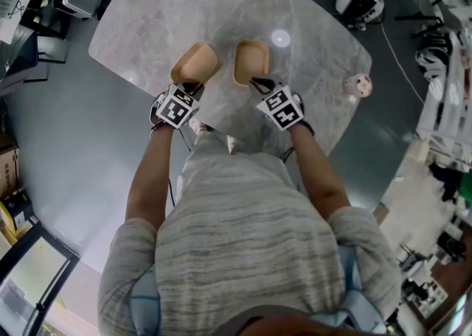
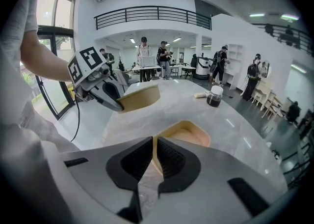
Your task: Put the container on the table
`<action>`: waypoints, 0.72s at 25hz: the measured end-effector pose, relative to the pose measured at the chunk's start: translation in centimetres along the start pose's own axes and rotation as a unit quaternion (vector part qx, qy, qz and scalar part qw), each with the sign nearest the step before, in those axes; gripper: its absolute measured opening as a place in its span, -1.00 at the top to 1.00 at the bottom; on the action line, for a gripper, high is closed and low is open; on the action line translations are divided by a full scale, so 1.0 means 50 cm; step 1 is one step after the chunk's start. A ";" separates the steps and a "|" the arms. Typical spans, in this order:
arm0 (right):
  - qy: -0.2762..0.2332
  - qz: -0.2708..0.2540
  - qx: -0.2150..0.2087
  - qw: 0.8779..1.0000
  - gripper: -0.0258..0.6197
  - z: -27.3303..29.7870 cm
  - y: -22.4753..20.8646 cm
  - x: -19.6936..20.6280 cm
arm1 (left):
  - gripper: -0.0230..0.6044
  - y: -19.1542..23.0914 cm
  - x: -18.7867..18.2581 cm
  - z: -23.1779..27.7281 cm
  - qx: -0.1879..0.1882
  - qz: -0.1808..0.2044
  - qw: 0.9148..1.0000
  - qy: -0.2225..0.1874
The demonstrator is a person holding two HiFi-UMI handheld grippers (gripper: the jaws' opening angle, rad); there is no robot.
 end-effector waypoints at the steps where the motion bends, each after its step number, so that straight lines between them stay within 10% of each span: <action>1: 0.000 0.003 0.000 1.000 0.86 -0.002 -0.001 0.003 | 0.91 0.003 0.004 0.007 0.000 0.000 1.000 0.009; 18: -0.015 0.026 0.005 1.000 0.86 -0.033 -0.015 0.015 | 0.91 0.036 0.048 0.095 0.003 0.018 0.994 0.108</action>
Point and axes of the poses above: the fingertips, and each gripper's own axes: z forward along the fingers, y to its left, x out of its underside, the point moved 1 cm from there along -z, backward along the fingers, and after that the axes turned 5 degrees about x, right-handed, at the moved point
